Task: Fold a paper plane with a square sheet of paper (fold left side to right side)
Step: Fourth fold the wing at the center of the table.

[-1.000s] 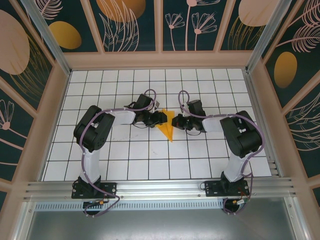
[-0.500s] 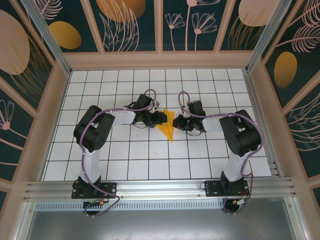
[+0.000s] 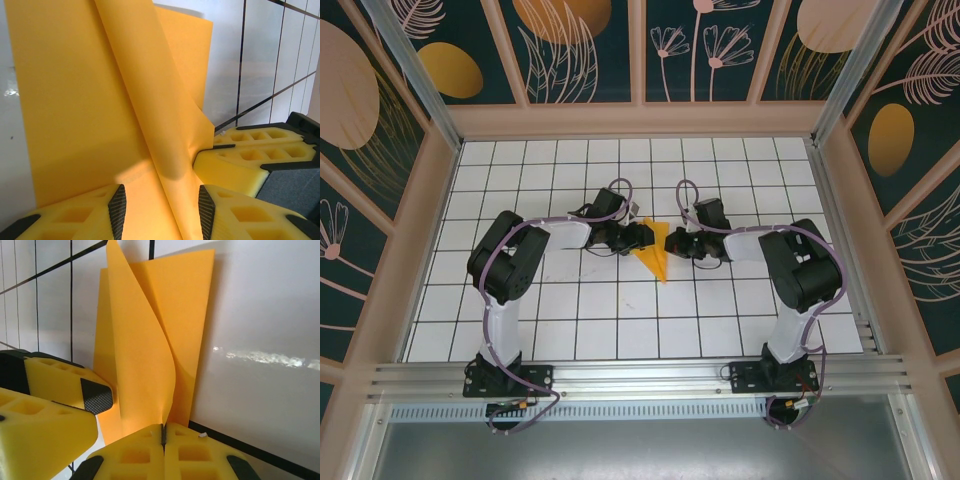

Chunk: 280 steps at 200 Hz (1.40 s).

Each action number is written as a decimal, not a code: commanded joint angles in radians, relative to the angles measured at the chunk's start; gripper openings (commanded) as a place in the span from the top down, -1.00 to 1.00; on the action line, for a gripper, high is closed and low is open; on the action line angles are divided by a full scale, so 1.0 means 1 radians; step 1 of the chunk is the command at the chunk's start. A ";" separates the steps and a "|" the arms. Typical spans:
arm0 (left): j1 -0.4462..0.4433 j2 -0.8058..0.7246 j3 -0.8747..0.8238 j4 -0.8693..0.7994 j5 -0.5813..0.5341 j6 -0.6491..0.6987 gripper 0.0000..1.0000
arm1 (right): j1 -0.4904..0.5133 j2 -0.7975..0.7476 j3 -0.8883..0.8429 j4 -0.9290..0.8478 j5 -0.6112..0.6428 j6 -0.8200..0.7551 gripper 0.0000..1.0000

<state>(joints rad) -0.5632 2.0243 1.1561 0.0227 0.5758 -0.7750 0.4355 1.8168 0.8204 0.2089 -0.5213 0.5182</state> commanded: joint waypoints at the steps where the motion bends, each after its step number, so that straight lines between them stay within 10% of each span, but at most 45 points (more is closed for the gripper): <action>1: -0.006 0.056 -0.013 -0.043 -0.069 0.038 0.08 | 0.006 0.022 0.022 -0.021 0.003 -0.026 0.92; 190: -0.003 -0.087 0.103 -0.214 -0.138 0.106 0.07 | 0.028 0.119 0.057 -0.217 0.076 -0.035 0.92; 280: -0.004 0.034 0.184 -0.092 0.033 0.054 0.34 | 0.043 0.127 0.074 -0.229 0.082 -0.046 0.92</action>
<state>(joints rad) -0.5686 2.0075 1.2957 -0.0952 0.5591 -0.7120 0.4515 1.8706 0.9100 0.0914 -0.5091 0.4973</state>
